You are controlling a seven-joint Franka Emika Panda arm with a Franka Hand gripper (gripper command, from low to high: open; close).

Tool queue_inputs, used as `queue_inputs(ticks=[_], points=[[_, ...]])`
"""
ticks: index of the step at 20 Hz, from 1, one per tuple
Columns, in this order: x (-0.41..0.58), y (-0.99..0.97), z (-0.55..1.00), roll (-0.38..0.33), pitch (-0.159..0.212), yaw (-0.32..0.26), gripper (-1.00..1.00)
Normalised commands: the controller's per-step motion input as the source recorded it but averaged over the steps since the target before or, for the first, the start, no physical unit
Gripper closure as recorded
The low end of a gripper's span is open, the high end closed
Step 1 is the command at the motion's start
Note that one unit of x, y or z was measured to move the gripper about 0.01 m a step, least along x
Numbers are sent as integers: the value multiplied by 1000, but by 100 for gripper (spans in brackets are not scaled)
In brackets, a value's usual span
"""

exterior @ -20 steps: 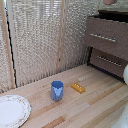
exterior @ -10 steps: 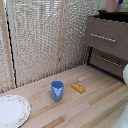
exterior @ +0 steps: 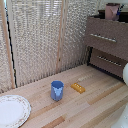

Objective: Propose to navigate your clamp on the clench of the first drawer. Use gentle force to register to the cabinet. Send posterior your swing mandate till over it lurks, a cup of pink essence. Fortify your grip after aiming concentric with the pink cup’s periphery. Manoeuvre the pink towards the cabinet's top. Drop your compression till the cup is resting inside.

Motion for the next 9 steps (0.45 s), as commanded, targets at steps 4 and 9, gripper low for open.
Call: queue_inputs(ticks=[4,9], points=[[6,0,877,74,102,27,-100],[41,151,906,47,69,4,-100]])
